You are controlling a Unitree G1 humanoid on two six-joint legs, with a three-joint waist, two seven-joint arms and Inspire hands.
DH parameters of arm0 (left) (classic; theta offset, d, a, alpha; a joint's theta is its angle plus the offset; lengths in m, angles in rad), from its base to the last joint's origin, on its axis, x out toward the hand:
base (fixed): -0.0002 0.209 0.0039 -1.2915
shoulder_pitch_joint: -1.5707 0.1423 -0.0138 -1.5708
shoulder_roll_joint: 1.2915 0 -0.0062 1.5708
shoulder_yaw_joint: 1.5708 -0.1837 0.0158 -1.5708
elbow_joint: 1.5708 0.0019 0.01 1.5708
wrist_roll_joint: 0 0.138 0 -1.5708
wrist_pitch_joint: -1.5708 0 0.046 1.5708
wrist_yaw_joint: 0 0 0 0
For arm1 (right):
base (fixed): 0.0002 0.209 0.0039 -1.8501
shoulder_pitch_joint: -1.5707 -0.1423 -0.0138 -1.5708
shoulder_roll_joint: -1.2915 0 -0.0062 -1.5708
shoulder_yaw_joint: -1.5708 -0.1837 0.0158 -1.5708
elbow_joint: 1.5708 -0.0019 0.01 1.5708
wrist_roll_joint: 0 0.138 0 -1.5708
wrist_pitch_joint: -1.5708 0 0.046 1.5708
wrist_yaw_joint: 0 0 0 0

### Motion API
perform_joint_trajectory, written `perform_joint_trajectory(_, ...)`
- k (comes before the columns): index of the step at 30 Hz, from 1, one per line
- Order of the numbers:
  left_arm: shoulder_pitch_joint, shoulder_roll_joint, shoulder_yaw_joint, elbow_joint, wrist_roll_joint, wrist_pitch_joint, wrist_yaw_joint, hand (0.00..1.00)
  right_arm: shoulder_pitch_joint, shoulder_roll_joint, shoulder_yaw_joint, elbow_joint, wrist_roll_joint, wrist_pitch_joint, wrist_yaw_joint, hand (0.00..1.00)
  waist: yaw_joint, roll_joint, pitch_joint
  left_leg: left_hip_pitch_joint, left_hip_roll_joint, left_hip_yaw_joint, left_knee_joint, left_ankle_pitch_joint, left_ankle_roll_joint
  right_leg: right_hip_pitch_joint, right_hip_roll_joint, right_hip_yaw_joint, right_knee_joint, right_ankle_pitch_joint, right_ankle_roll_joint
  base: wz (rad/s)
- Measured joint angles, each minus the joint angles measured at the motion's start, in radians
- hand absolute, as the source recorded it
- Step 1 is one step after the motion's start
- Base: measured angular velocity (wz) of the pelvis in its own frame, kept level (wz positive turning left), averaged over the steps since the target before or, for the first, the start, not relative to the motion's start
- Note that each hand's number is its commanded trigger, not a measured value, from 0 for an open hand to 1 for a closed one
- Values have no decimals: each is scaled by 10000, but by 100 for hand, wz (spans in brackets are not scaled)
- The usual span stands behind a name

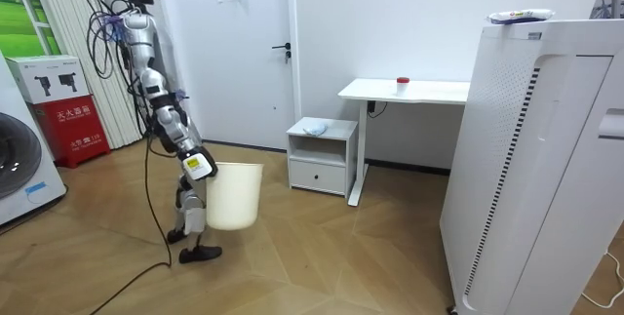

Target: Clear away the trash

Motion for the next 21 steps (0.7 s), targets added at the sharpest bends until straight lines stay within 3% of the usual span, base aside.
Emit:
perform_joint_trajectory(2,88,-39,11,-6,1,62,-142,0,-2,-18,-23,-7,0,4,32,100,-3,-24,-10,-433,231,-73,1154,3,4,47,0,72,157,-247,-207,3)
perform_joint_trajectory(3,198,-54,10,-30,-3,94,-203,0,3,-38,-51,-78,-1,17,43,100,-57,-10,-8,-774,363,-333,1877,54,34,154,95,39,201,-353,-305,13)
perform_joint_trajectory(4,231,-49,11,-47,-3,114,-203,0,14,-36,-53,-94,-1,21,43,100,-91,-19,-13,-972,382,-539,2286,143,85,235,123,29,225,-413,-336,29)
perform_joint_trajectory(5,286,-33,12,-46,-7,147,-202,0,68,-40,-65,-90,3,63,23,100,-185,-150,34,-1427,347,-875,3016,364,117,384,126,109,327,-537,-456,56)
perform_joint_trajectory(6,283,-50,-101,-46,-3,176,-206,0,154,-111,-79,-92,125,74,-26,100,-338,-154,31,-1958,59,-1133,3044,327,154,485,105,171,340,-640,-518,61)
perform_joint_trajectory(7,261,-55,-191,-56,-7,178,-210,0,212,-158,-86,-91,205,79,-52,100,-335,-173,34,-2215,-88,-1129,2866,306,194,516,58,238,351,-692,-520,46)
perform_joint_trajectory(8,285,-58,-366,-88,-7,172,-209,0,255,-250,-66,-65,323,102,-113,100,-215,-202,32,-2706,-444,-1039,2271,364,197,522,-16,538,355,-778,-486,-5)
perform_joint_trajectory(9,328,-55,-388,-90,-9,176,-209,0,230,-297,-30,-59,333,87,-158,100,7,-200,22,-3167,-636,-984,1281,676,67,530,-27,836,353,-808,-481,-33)
perform_joint_trajectory(10,367,-51,-367,-91,-11,177,-209,0,258,-312,2,-29,333,80,-176,100,128,-186,14,-3332,-660,-998,688,964,31,533,-16,968,351,-818,-501,-55)
perform_joint_trajectory(12,521,-54,-275,-73,-31,185,-211,0,256,-331,200,-85,327,89,-265,100,232,-32,14,-3719,-659,-1113,-1107,2438,145,755,-33,1009,332,-1046,-466,-38)
perform_joint_trajectory(13,530,-54,-276,-74,-44,181,-209,0,318,-331,241,-94,327,89,-311,100,223,-40,-9,-3681,-672,-1111,-1283,2843,173,833,-46,1035,334,-1140,-402,-9)
perform_joint_trajectory(14,525,-87,-289,-79,-117,135,-198,0,449,-337,262,-106,327,94,-398,100,184,-60,-107,-3599,-733,-1020,-1311,3305,328,877,-117,1065,336,-1294,-214,-14)
perform_joint_trajectory(15,553,-168,-305,-80,-215,55,-175,0,480,-373,279,-102,325,96,-501,100,194,-109,-114,-3585,-744,-803,-1194,3464,551,898,-213,1106,314,-1393,-92,-23)
perform_joint_trajectory(17,515,-232,-293,-84,-224,3,-173,0,475,-408,361,-180,317,81,-632,100,213,-79,-134,-3648,-747,-619,-736,3376,773,1016,-426,890,166,-1493,77,-43)
perform_joint_trajectory(19,366,-222,-262,-84,-221,-61,-160,0,502,-404,370,-211,263,82,-652,100,184,-199,-137,-3690,-732,-430,-232,2975,808,1310,-535,919,-227,-1467,132,-25)
perform_joint_trajectory(20,246,-221,-262,-83,-220,-166,-159,0,513,-409,366,-199,207,90,-710,100,152,-181,-74,-3726,-704,-386,154,2624,799,1533,-568,989,-409,-1471,140,-13)
perform_joint_trajectory(21,215,-226,-258,-106,-225,-299,-159,0,552,-414,370,-206,181,92,-732,100,116,-209,-69,-3751,-669,-294,521,2297,803,1694,-625,1051,-512,-1525,201,-15)
